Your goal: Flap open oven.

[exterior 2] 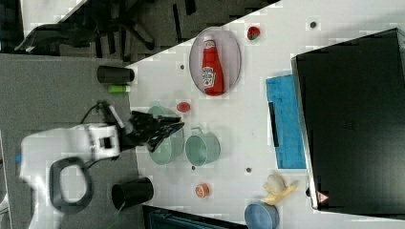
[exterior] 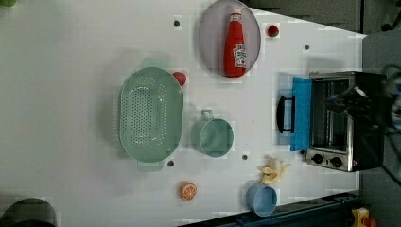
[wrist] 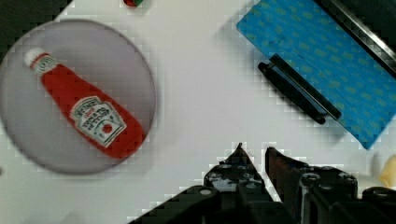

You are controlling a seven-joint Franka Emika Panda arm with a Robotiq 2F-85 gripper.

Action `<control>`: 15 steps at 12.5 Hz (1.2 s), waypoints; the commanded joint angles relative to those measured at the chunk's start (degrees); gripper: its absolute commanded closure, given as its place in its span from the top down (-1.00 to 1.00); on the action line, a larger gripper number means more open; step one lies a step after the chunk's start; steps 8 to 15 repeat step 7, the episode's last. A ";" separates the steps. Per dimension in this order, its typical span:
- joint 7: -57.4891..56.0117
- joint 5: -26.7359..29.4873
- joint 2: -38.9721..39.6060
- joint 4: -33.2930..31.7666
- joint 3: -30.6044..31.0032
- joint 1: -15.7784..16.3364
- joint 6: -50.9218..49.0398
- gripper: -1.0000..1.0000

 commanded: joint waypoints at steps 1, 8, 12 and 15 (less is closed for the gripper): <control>3.34 3.99 -4.09 1.25 -1.27 -1.20 -6.31 -0.65; 3.21 4.06 -9.05 8.25 -1.19 -1.05 -20.94 -0.65; 3.21 4.06 -9.05 8.25 -1.19 -1.05 -20.94 -0.65; 3.21 4.06 -9.05 8.25 -1.19 -1.05 -20.94 -0.65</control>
